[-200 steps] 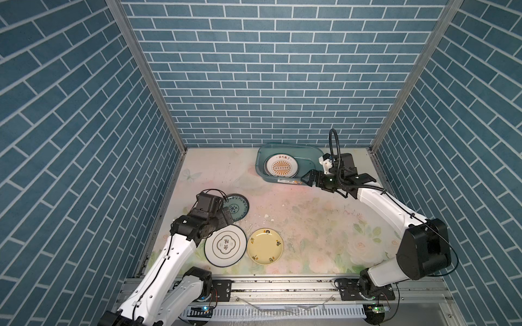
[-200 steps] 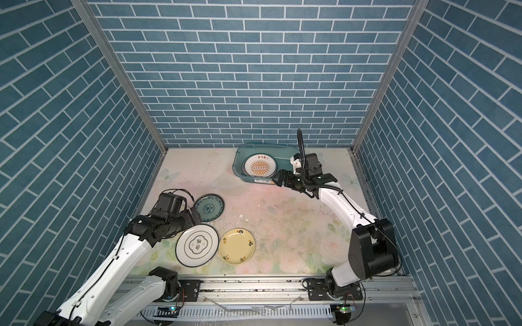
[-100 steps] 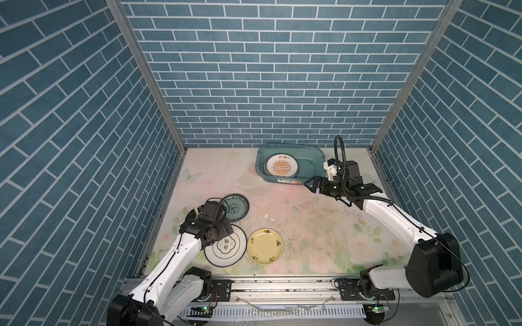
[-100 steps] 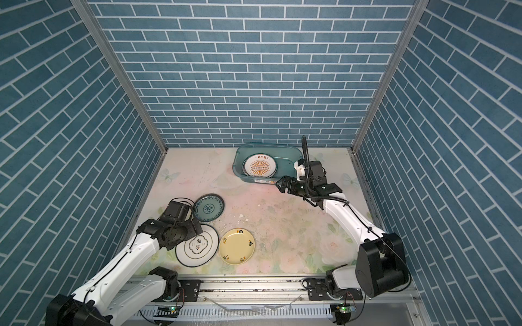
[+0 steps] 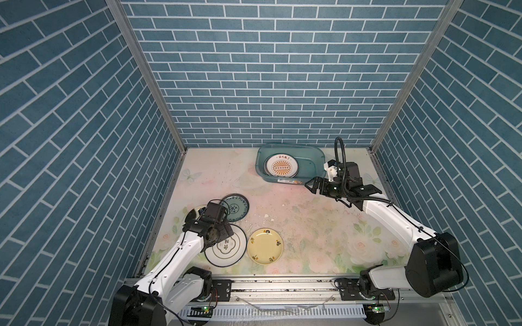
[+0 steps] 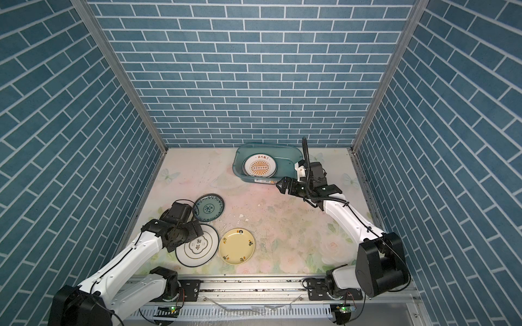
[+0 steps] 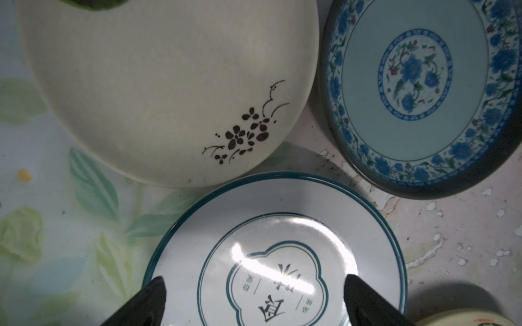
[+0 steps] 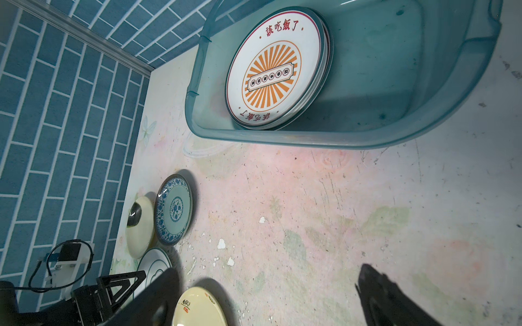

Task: Place the plates into the plastic bin on the countertop
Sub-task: Move the plate to the bottom-left of the table.

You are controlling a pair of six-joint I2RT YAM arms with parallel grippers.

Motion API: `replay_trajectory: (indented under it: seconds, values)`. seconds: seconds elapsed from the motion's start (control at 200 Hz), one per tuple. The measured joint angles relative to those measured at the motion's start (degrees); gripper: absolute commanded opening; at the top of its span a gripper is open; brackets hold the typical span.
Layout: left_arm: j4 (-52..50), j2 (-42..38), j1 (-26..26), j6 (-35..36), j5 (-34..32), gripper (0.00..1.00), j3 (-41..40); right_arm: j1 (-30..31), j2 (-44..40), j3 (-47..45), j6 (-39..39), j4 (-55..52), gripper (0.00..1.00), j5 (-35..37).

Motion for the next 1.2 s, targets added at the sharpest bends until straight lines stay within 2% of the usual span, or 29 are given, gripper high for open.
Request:
replay_trajectory:
  seconds: [0.24,0.47,0.72,1.2]
  values:
    - [3.5,4.17,0.02,0.13,1.92,1.0,-1.2,-0.68,0.0,-1.4,0.02,0.68,0.99,-0.15]
    - [6.82,4.9,0.0,0.07,3.39,1.0,-2.82,-1.25,-0.2,-1.73,0.04,0.7,0.99,-0.22]
    - [13.99,7.56,0.0,-0.13,4.15,1.0,-3.1,-1.4,-0.66,-2.05,0.22,0.9,0.99,-0.37]
    - [24.76,16.59,-3.3,-0.96,5.05,1.0,0.72,-1.9,-1.2,-2.6,0.63,0.85,0.99,-0.37]
